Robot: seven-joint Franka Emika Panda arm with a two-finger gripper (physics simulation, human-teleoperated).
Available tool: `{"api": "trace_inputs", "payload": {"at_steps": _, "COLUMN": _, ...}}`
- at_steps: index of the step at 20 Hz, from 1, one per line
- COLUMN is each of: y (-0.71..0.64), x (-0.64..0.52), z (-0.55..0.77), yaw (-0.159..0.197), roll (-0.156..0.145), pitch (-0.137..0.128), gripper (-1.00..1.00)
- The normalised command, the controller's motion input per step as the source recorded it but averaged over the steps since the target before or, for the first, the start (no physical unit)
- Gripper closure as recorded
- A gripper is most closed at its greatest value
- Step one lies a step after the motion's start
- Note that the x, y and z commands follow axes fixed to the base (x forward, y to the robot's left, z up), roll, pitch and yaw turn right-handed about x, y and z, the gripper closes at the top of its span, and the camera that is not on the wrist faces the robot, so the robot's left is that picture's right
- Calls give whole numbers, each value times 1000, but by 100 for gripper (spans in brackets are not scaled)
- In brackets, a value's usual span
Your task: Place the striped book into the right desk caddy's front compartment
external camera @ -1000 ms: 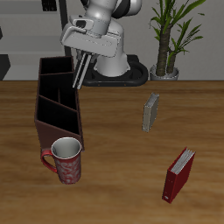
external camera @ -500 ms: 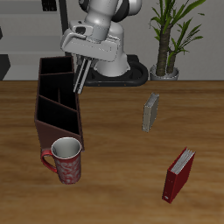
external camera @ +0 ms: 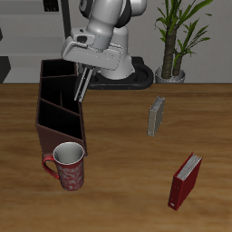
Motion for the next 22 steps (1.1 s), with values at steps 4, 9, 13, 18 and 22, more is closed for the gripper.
{"api": "trace_inputs", "payload": {"at_steps": 4, "y": -56, "x": 24, "z": -154, "yaw": -18, "roll": -6, "pitch": 31, "gripper": 100}}
{"api": "trace_inputs", "payload": {"at_steps": 9, "y": -107, "x": 57, "z": -226, "yaw": -16, "roll": -19, "pitch": 43, "gripper": 100}}
{"api": "trace_inputs", "payload": {"at_steps": 13, "y": -99, "x": 43, "z": -163, "yaw": -18, "roll": -22, "pitch": 26, "gripper": 100}}
{"api": "trace_inputs", "payload": {"at_steps": 18, "y": -114, "x": 96, "z": -202, "yaw": -20, "roll": -21, "pitch": 40, "gripper": 100}}
{"api": "trace_inputs", "payload": {"at_steps": 22, "y": -105, "x": 75, "z": -225, "yaw": -5, "roll": -10, "pitch": 43, "gripper": 100}}
